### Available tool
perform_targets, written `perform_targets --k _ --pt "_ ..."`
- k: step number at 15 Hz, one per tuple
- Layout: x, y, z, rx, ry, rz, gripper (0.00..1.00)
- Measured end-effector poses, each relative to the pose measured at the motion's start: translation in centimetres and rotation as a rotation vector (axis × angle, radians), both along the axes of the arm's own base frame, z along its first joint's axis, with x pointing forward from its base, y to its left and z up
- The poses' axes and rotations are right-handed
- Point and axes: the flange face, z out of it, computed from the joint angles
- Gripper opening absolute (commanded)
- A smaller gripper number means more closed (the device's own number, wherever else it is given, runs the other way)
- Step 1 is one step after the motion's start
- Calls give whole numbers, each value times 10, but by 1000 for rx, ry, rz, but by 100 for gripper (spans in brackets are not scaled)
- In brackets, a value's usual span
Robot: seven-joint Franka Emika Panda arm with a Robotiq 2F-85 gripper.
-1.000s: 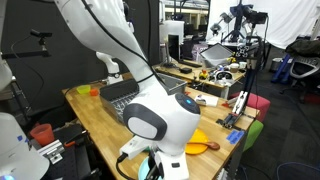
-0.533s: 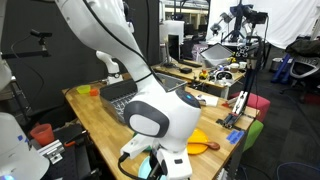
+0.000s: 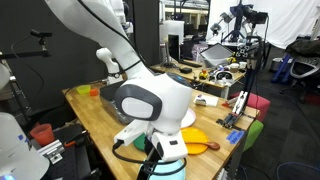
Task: Put the blue plate on the table
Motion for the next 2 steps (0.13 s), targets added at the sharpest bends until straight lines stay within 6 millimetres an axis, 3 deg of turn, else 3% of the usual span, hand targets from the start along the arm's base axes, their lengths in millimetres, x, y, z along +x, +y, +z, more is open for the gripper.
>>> perform_targets --k 2 --pt "-2 1 1 1 1 0 100"
